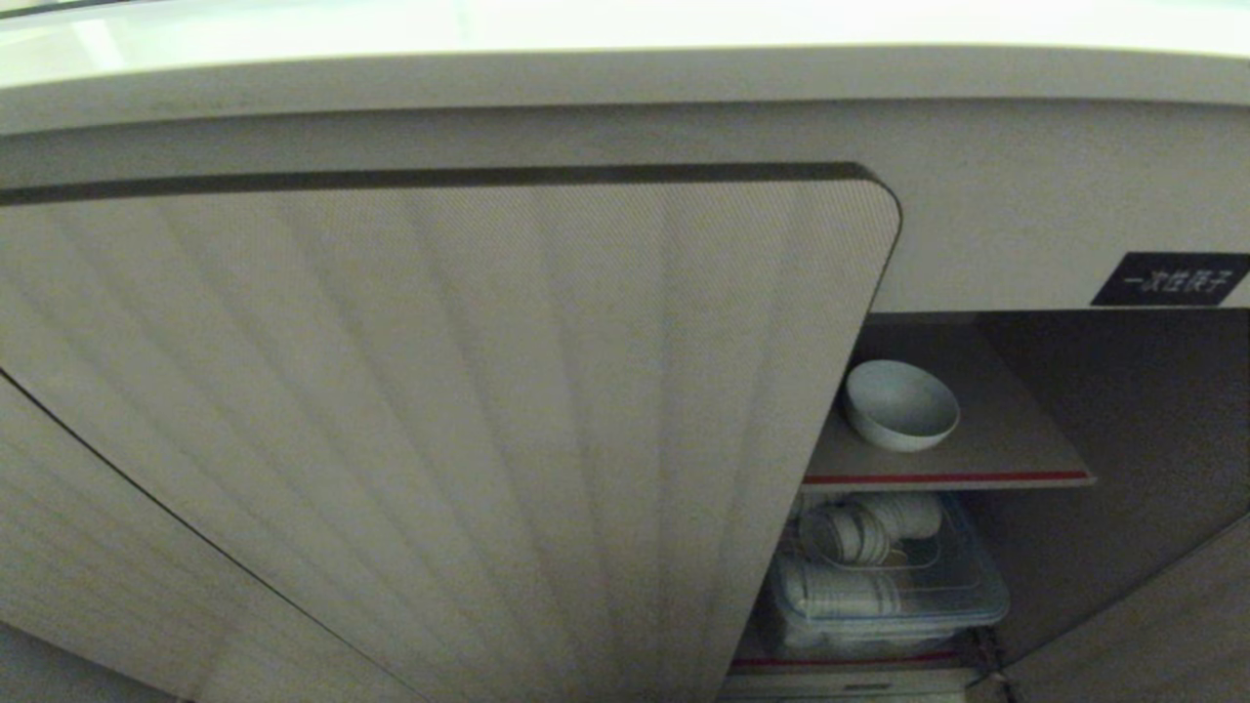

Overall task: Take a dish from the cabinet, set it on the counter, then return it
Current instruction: Take the bowl from the cabinet

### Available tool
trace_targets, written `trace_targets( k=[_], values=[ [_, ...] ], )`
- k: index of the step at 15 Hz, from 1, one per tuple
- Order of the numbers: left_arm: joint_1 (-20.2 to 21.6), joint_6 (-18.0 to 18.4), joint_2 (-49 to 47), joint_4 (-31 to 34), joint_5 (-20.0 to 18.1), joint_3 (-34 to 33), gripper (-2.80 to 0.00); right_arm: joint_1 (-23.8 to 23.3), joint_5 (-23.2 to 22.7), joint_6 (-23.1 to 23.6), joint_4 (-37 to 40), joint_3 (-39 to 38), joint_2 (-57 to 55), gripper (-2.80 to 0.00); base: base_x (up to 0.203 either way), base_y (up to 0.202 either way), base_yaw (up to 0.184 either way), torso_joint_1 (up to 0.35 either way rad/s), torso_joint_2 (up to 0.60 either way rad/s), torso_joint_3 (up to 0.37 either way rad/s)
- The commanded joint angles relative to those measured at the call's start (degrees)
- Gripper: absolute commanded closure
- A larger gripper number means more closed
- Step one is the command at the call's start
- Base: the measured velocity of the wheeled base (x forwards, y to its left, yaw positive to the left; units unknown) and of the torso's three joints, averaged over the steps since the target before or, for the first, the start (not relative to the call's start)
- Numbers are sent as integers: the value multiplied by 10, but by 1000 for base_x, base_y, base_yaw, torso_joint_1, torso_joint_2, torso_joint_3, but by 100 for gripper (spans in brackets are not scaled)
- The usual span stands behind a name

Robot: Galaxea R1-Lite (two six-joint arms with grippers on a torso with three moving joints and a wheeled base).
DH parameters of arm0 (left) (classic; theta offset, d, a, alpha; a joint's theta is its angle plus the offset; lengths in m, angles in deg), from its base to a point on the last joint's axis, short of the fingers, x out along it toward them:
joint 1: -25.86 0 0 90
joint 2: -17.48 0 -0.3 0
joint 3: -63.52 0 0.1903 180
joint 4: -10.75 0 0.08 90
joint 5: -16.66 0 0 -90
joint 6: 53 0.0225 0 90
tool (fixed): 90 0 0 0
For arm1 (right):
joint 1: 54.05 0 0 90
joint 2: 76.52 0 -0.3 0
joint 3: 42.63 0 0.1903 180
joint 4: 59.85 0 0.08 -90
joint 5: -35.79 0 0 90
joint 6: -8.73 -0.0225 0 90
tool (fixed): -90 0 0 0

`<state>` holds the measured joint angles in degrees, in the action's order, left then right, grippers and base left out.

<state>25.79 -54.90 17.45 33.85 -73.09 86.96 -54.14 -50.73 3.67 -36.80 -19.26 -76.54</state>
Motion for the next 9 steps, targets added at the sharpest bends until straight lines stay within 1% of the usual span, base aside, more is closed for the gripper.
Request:
trace_targets(
  k=[1,9],
  values=[
    [0,0,0,0,0,0,0,0,0,0,0,0,0,0,0,0,0,0,0,0],
    [0,0,0,0,0,0,0,0,0,0,0,0,0,0,0,0,0,0,0,0]
  ],
)
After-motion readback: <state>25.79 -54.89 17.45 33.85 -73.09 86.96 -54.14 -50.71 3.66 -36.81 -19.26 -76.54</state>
